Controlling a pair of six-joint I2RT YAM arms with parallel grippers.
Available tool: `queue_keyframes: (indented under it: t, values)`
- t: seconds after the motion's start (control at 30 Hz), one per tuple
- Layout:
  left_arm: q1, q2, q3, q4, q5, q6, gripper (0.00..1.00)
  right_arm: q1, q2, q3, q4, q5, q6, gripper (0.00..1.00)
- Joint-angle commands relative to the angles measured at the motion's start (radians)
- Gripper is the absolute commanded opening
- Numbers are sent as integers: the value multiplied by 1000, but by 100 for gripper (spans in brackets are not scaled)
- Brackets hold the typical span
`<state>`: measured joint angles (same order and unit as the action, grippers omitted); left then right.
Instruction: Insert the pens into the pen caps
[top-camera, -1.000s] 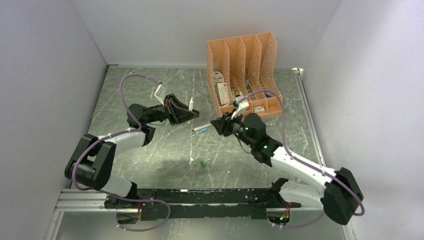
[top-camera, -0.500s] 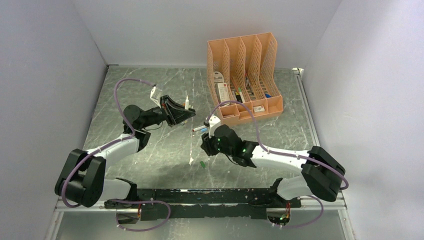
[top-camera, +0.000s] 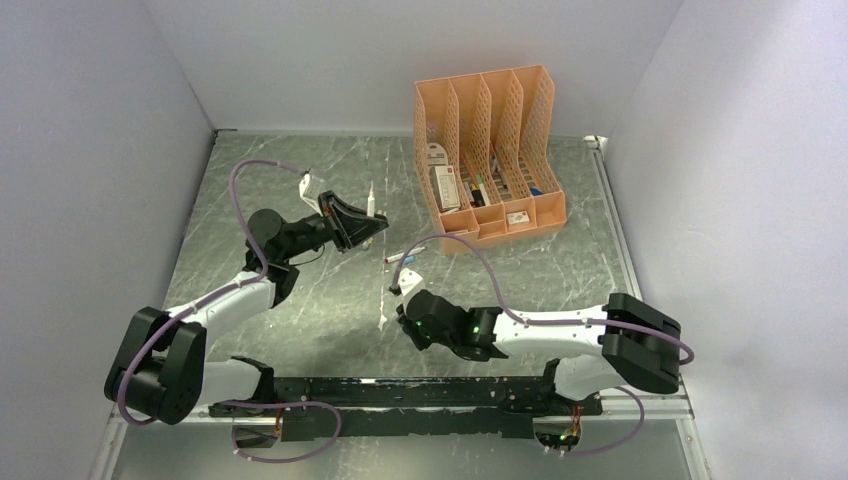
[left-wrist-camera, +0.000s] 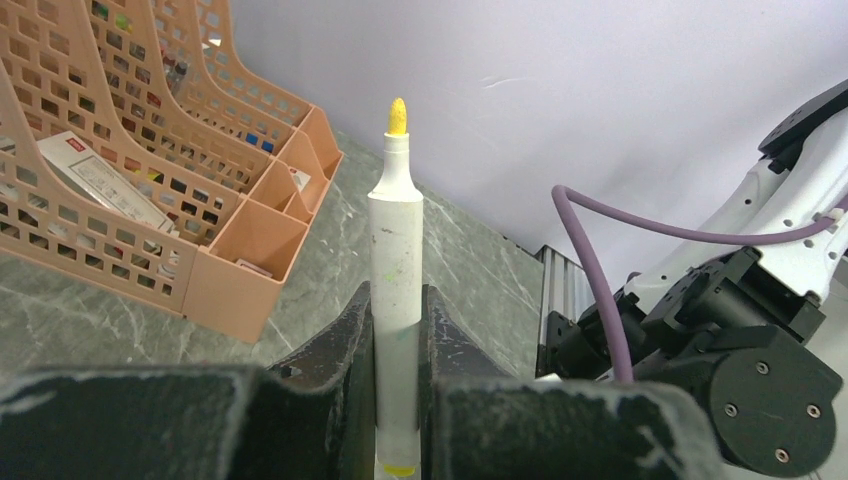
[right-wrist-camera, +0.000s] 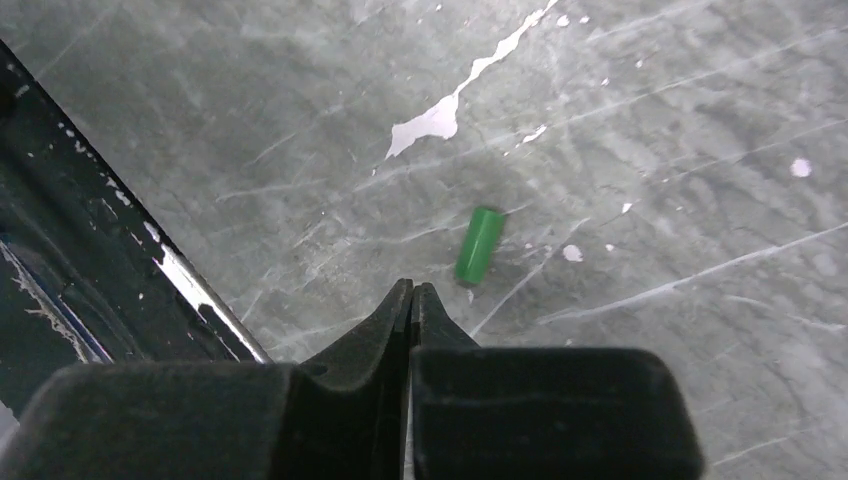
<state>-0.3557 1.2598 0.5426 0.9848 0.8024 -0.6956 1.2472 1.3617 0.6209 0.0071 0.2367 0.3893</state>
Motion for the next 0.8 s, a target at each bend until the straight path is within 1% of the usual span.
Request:
queue_keyframes:
  t: [0.0,0.2,0.4,0.77]
  values:
    - [3,-16,-13,-12,-18,22,7,23,51,-2,14,9,41,0]
    - [3,-20,-2,-46,-23,37,7,24,97,-15,20,47,98,0]
    - [3,-10,-9,-30,-21,28,7,17,156,15,6,70,102,0]
    - [3,-30,-6,-72,-23,47,7,-53,168,29,-10,91,66,0]
